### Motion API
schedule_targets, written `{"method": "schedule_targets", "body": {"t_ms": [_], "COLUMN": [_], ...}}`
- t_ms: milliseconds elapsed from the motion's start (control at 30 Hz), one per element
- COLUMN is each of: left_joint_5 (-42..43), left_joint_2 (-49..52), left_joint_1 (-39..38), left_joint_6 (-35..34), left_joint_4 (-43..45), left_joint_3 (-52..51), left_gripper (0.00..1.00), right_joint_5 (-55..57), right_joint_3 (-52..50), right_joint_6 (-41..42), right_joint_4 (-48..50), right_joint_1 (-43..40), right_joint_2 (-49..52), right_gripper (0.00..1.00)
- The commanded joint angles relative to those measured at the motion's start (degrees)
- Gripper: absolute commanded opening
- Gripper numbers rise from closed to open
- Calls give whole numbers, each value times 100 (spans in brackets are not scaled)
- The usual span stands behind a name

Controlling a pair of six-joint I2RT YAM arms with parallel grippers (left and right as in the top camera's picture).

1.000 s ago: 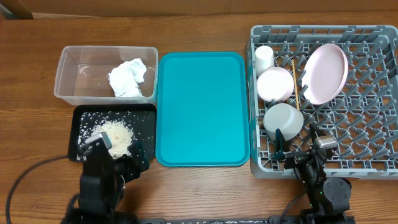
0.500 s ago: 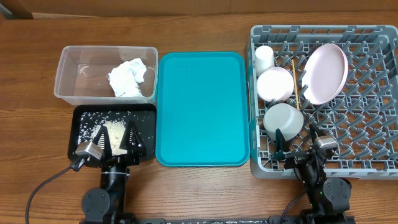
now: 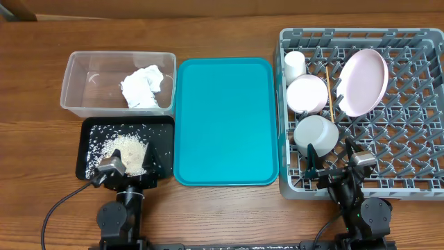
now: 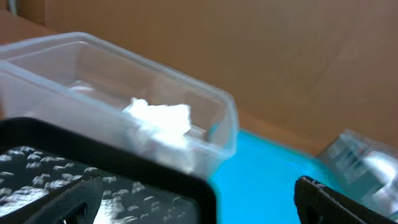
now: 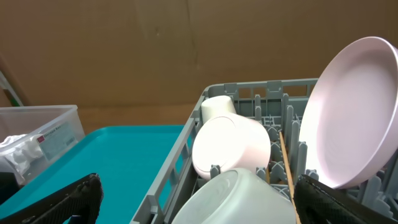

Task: Sort waste into correct bins and load items into the dishwasher

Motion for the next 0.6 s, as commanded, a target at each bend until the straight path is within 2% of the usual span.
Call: {"method": "schedule_targets", "body": {"t_ms": [0, 133, 567], "left_joint_5": [254, 240, 131], "left_joint_2": [-72, -72, -72], "left_joint_1": [70, 68, -354], "left_joint_6": [1720, 2483, 2371], "left_joint_4": [7, 4, 2], "left_joint_3": [-22, -22, -22], "left_gripper": [100, 100, 100], "right_joint_5": [52, 55, 52], "right_joint_3": [-57, -57, -57], "right_joint_6": [20, 22, 22], "right_joint_4": [20, 20, 20], "right_joint_1": [-11, -11, -11], "right_joint_2": [-68, -68, -68], "right_gripper": [100, 100, 100]}}
